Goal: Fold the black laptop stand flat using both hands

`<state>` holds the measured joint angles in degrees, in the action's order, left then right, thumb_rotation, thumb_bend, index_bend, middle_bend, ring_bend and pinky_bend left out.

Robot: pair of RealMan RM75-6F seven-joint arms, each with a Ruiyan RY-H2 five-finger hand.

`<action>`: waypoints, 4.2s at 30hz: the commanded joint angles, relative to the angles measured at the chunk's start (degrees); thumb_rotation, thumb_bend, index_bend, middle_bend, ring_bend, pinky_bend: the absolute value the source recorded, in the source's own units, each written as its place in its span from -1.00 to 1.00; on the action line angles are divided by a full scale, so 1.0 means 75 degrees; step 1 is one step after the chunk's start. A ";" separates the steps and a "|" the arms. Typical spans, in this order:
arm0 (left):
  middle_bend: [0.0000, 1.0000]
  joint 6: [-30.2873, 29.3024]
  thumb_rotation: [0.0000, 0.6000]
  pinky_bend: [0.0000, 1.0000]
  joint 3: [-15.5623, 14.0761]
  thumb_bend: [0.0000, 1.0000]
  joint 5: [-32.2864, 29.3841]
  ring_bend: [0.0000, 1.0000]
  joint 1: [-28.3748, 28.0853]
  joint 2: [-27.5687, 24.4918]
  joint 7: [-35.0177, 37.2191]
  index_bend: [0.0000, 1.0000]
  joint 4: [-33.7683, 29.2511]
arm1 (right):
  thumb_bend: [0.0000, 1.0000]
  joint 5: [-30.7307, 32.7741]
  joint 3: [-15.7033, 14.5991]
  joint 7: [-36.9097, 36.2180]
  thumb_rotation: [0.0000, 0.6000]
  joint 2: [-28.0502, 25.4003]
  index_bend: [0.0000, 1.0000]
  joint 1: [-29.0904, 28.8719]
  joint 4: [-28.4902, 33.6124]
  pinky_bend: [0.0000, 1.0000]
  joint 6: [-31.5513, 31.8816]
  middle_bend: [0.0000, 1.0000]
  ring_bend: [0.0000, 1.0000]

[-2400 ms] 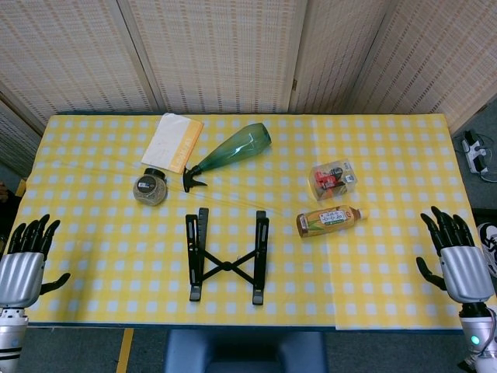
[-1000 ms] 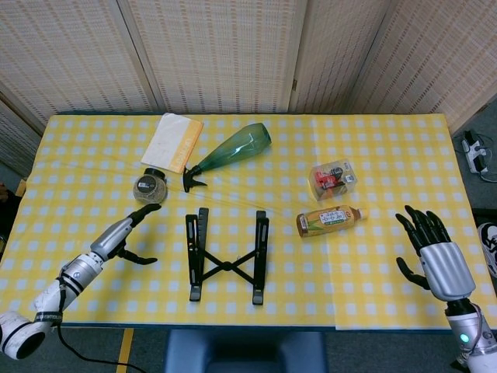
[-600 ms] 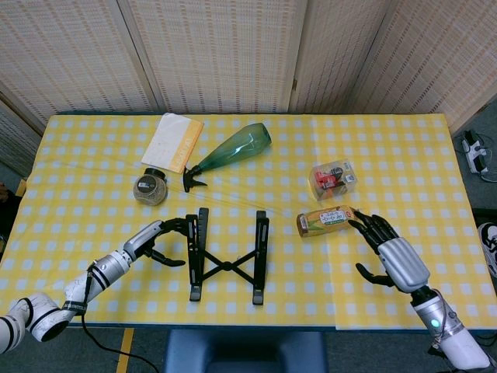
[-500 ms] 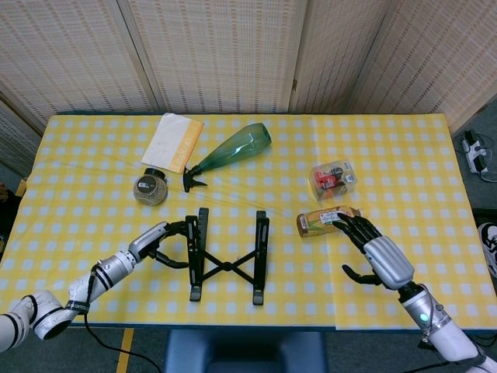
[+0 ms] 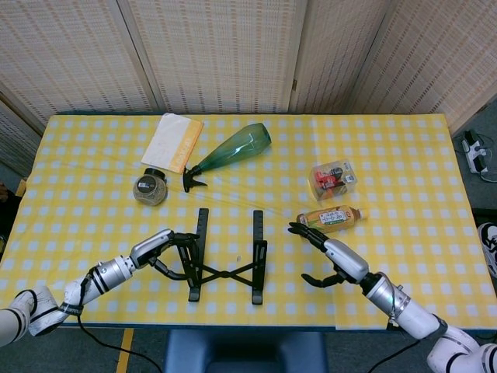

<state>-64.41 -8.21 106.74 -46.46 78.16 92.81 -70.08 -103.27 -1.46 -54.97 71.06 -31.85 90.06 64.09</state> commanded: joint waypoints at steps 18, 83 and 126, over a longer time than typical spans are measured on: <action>0.04 -0.1226 1.00 -0.77 -0.0892 -0.70 0.0593 -0.11 0.0076 -0.0517 -0.0894 -0.06 -0.0653 | -0.21 -0.0759 -0.0723 -0.3040 1.00 0.1751 -1.00 -0.1563 -0.0952 -1.00 0.0269 -1.00 -0.92; -0.44 -0.0357 1.00 -1.00 -0.0831 -0.67 -0.0373 -0.68 0.0838 -0.1088 -0.6310 -0.40 -0.1925 | -0.20 -0.0831 -0.2180 -0.4943 1.00 0.0979 -1.00 -0.1674 0.0167 -1.00 0.1960 -1.00 -0.97; -0.40 0.0441 1.00 -1.00 -0.0098 -0.24 -0.1447 -0.57 0.1486 0.0539 -0.8819 0.04 -0.1283 | -0.21 -0.0873 -0.2323 -0.4992 1.00 0.1207 -1.00 -0.1647 -0.0006 -1.00 0.1773 -1.00 -1.00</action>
<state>-61.11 -8.95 95.89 -35.30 82.20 26.67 -79.71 -109.82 -18.88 -92.42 80.12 -44.20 90.02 77.38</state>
